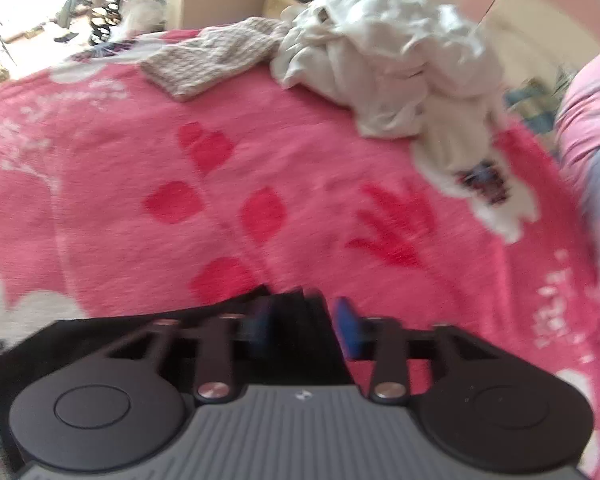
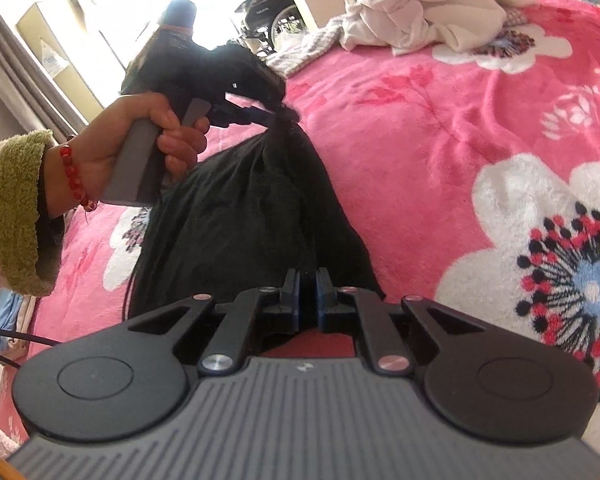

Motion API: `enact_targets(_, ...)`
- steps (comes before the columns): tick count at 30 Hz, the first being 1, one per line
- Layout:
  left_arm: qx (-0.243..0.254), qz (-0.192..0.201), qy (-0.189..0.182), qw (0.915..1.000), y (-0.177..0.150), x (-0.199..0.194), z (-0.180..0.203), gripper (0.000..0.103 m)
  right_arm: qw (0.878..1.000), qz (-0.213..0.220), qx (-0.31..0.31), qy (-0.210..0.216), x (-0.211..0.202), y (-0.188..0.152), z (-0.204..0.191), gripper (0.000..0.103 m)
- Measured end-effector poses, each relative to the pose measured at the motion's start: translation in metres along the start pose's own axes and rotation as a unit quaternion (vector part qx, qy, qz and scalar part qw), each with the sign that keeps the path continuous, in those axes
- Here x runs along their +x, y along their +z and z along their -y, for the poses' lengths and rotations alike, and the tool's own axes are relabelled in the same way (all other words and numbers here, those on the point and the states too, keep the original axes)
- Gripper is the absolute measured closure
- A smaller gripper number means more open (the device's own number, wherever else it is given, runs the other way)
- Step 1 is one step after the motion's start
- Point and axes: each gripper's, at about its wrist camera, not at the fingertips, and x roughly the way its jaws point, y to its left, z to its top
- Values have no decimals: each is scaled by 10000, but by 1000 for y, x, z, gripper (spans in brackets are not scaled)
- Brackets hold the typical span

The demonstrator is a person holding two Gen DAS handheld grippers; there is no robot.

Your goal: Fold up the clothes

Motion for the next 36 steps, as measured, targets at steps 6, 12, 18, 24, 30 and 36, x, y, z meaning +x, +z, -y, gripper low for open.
enact_targets(6,-150,102,-279,9994,7,-23,-10,46,9998,-57,195,-23,5,-4,8,97)
enact_targets(12,872,-295,-629,9938,-17,-82,-15,45,9999,83,-64,-31,-3,3,0,97)
enact_targets(18,1619,-862,-1063,9773,-77,-126,-21,44,9995,91,-266,-161,-3,7,-3,97)
enact_targets(24,2554,-1271,-1190,9510,-148,-133,-10,45,9983,-71,-437,-390,13,0,1,97)
enact_targets(30,3085,-1805,-1351,9241,-193,-145,-12,45,9925,-35,-1018,-675,26,-8,-5,96)
enact_targets(36,3129,-2204,-1323,9144,-222,-163,-32,45,9968,185,-304,-719,15,0,21,81)
